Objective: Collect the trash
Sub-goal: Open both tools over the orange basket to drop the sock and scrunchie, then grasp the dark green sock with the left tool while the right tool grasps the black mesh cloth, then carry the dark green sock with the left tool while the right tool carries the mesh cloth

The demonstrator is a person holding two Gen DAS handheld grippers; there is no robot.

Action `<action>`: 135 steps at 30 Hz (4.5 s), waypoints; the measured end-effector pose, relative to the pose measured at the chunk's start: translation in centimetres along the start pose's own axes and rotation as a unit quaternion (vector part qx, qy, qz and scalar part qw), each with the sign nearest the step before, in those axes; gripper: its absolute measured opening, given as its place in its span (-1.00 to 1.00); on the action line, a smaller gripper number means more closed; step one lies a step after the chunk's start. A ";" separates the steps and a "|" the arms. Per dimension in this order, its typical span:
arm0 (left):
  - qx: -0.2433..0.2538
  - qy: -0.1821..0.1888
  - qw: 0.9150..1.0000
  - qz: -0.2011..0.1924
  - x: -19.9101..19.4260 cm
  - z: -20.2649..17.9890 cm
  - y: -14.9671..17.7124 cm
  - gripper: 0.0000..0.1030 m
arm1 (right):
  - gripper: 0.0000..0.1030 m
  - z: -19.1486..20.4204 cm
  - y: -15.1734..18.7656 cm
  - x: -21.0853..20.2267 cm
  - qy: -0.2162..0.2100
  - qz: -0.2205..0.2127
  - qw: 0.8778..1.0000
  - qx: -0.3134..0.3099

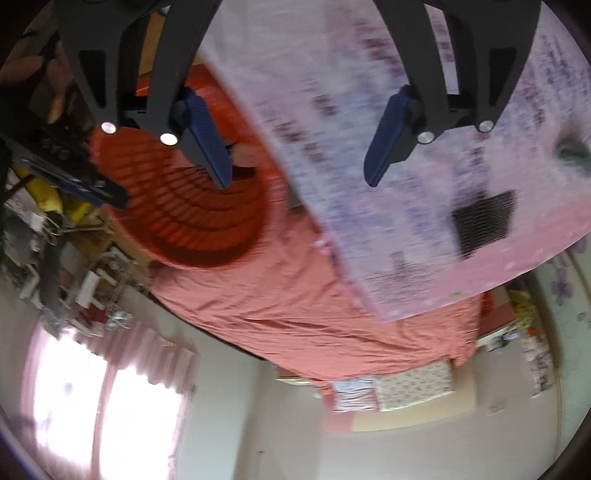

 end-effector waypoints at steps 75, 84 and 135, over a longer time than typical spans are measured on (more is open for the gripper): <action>-0.185 -0.204 0.960 0.044 -5.5 32.0 9.6 -0.32 | -0.83 33.7 4.1 13.6 -0.069 0.087 0.974 -0.198; -0.186 -0.203 0.960 0.043 -5.5 31.9 9.6 -0.32 | -0.84 27.9 6.5 8.8 -0.061 0.090 0.978 -0.179; -0.081 -0.174 0.980 -0.047 -14.1 20.1 6.2 -0.72 | -0.84 20.2 6.6 -2.1 -0.077 0.015 0.983 -0.164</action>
Point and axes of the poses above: each gripper's, at about its wrist camera, not at the fingertips, and x roughly the way its jaws point, z to its left, y to its underside, the point moved 2 cm from there along x, roughly the way its jaws point, and after that the axes turned 2 degrees about x, right-handed, at the moved point
